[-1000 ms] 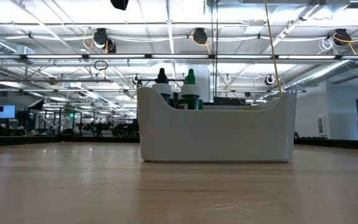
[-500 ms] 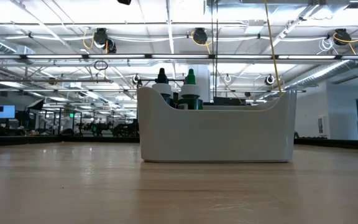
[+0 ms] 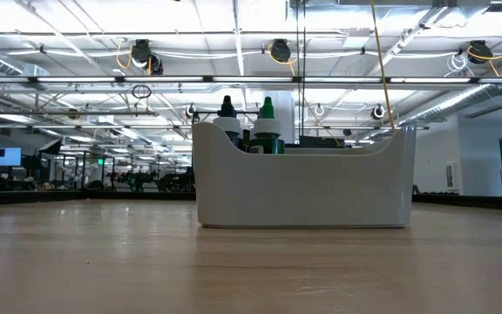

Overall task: Pick & Place food coloring
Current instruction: Put the orange food coloring bottle into the gray bin

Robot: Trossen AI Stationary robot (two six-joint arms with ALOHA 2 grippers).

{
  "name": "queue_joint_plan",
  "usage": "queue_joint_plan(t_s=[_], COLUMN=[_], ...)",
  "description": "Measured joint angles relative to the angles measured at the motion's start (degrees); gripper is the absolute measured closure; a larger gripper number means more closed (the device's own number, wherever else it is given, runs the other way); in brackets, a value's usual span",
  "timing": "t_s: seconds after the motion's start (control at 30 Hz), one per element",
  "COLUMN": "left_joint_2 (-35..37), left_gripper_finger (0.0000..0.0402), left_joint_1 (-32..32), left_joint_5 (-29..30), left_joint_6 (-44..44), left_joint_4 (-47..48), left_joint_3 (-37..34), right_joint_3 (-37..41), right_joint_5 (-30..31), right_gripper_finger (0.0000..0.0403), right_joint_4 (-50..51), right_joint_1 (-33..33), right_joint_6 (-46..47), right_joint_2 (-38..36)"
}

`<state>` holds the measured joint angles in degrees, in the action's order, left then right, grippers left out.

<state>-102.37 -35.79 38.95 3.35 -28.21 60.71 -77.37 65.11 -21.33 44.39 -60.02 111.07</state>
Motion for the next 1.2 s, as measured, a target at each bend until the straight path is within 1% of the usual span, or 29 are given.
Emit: queue_joint_plan(t_s=[0.13,0.2,0.23,0.37,0.47,0.53,0.6,0.63,0.7,0.77,0.83,0.93,1.0,1.07,1.13,1.2], left_joint_2=[-0.3,-0.1,-0.1,-0.1,-0.1,-0.1,-0.1,-0.1,-0.1,-0.1,0.0,0.0,0.0,0.0,0.0,0.0], left_gripper_finger=[0.0321,0.0321,0.0322,0.0324,0.032,0.032,0.0322,0.0323,0.0324,0.0323,0.032,0.0321,0.0323,0.0324,0.0322,0.032], left_joint_1=[-0.2,-0.2,-0.2,-0.2,-0.3,-0.6,-1.1,-1.3,-2.0,-2.9,-3.6,-4.7,-5.3,-5.8,-6.2,-6.4], left_joint_5=[0.8,1.6,2.0,2.7,2.7,2.8,2.9,3.2,4.9,7.5,9.9,13.3,14.9,16.7,17.3,17.8], left_joint_6=[-2.0,-1.9,-1.9,-2.0,-3.1,-5.8,-9.4,-11.2,-14.6,-18.3,-22.3,-25.5,-27.2,-29.0,-30.6,-32.1], left_joint_4=[1.6,1.9,1.9,2.9,2.9,2.9,2.6,2.7,2.6,1.9,1.9,1.9,1.9,2.2,3.4,4.4], left_joint_3=[-0.3,-0.2,-0.2,-0.2,-0.2,-0.2,-0.2,-0.2,-0.2,-0.2,-0.2,-0.2,-0.2,-0.2,-0.1,-0.1], right_joint_3=[-0.3,-0.2,-0.2,-0.2,1.6,4.1,7.7,9.6,14.0,18.8,24.1,32.4,37.2,40.2,41.7,42.1], right_joint_5=[6.0,10.1,11.0,11.5,10.2,6.8,2.7,-0.7,-10.5,-21.0,-30.1,-38.5,-42.9,-46.8,-49.9,-52.1], right_gripper_finger=[0.027,0.0269,0.0269,0.0275,0.0281,0.0284,0.0284,0.0284,0.0284,0.0284,0.0284,0.0284,0.0284,0.0284,0.0281,0.0275], right_joint_4=[-3.4,-7.1,-8.7,-10.5,-9.2,-5.9,-0.7,2.1,6.0,6.1,2.0,-8.7,-15.4,-20.0,-23.4,-26.2], right_joint_1=[2.3,3.3,3.9,6.8,8.4,8.6,8.3,7.7,5.8,2.9,-0.3,-4.9,-8.2,-11.4,-13.9,-15.4], right_joint_6=[-1.8,-3.7,-3.6,1.4,10.2,19.1,30.9,37.6,51.8,63.1,70.3,77.9,83.0,87.6,90.4,90.8], right_joint_2=[-0.1,-0.1,-0.3,-4.0,-8.3,-12.1,-16.7,-19.1,-24.4,-29.3,-32.9,-35.3,-35.3,-34.8,-33.6,-32.0])
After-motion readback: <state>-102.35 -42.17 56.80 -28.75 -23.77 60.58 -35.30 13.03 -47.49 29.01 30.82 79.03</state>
